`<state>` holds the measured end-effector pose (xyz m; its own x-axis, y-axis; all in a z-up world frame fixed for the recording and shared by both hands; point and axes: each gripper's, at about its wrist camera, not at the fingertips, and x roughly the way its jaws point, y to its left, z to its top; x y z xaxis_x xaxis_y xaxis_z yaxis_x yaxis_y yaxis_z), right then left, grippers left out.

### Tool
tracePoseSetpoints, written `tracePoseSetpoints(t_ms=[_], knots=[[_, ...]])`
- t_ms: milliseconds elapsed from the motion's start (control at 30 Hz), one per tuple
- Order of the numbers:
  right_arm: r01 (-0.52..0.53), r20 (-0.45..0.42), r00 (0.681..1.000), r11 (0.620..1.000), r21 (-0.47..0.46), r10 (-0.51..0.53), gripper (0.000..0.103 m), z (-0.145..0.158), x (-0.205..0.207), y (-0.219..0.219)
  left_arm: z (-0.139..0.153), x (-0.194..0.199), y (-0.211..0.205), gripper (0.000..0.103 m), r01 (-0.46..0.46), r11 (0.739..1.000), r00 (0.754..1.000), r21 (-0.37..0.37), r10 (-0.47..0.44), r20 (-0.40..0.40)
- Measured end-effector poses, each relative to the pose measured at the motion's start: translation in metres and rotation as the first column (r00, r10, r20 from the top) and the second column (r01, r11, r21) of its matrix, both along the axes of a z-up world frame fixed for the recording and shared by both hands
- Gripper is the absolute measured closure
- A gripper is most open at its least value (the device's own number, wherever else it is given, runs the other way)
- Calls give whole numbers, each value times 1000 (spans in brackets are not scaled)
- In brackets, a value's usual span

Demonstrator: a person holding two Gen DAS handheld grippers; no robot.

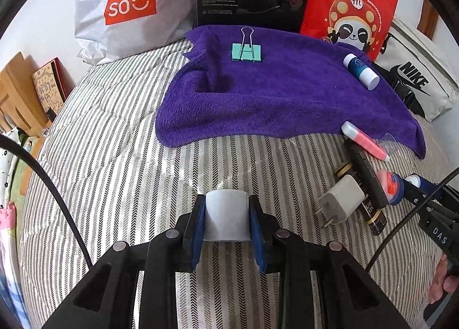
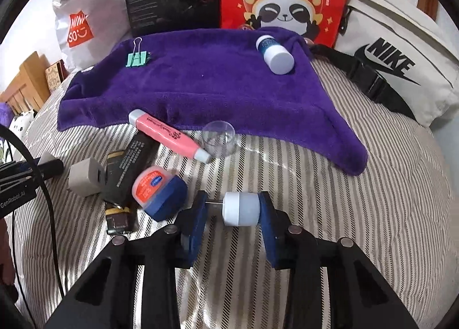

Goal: Organize rigid objects
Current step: 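Grasp the white paper roll with the left gripper while the right grasps the white USB stick, then carry the paper roll toward the towel with the left while the right sets the USB stick on it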

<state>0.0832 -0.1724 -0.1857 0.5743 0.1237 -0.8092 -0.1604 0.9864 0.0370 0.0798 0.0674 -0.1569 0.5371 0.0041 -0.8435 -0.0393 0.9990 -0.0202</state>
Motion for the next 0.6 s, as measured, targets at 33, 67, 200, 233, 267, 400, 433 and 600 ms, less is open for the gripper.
tracePoseSetpoints(t_ms=[33, 67, 200, 233, 267, 400, 433, 600], knots=[[5, -5, 1000, 1000, 10, -5, 67, 1, -1, -2, 0, 0, 1, 76, 0, 1000, 1000, -2, 0, 2], [10, -6, 1000, 1000, 18, -10, 67, 2, -1, -5, 0, -1, 1, 76, 0, 1000, 1000, -4, 0, 6], [4, -18, 1000, 1000, -4, -4, 67, 1, -4, -9, 0, -4, 1, 76, 6, 1000, 1000, -7, -6, 23], [4, -23, 1000, 1000, -2, -4, 67, 0, -5, -10, 0, -4, 1, 76, 9, 1000, 1000, -7, -9, 26], [7, -23, 1000, 1000, 5, -7, 67, 1, -5, -11, 0, -5, 1, 76, 12, 1000, 1000, -10, -11, 27], [7, -27, 1000, 997, 71, -5, 67, 8, -8, -19, 1, -5, 3, 76, 12, 1000, 1000, -19, -12, 20], [7, -25, 1000, 997, 73, -5, 67, 9, -8, -20, 1, -5, 3, 76, 12, 1000, 1000, -19, -12, 18], [15, -30, 999, 992, 125, -12, 67, 15, -8, -33, 2, -9, 3, 76, 4, 1000, 1000, -19, -4, 12]])
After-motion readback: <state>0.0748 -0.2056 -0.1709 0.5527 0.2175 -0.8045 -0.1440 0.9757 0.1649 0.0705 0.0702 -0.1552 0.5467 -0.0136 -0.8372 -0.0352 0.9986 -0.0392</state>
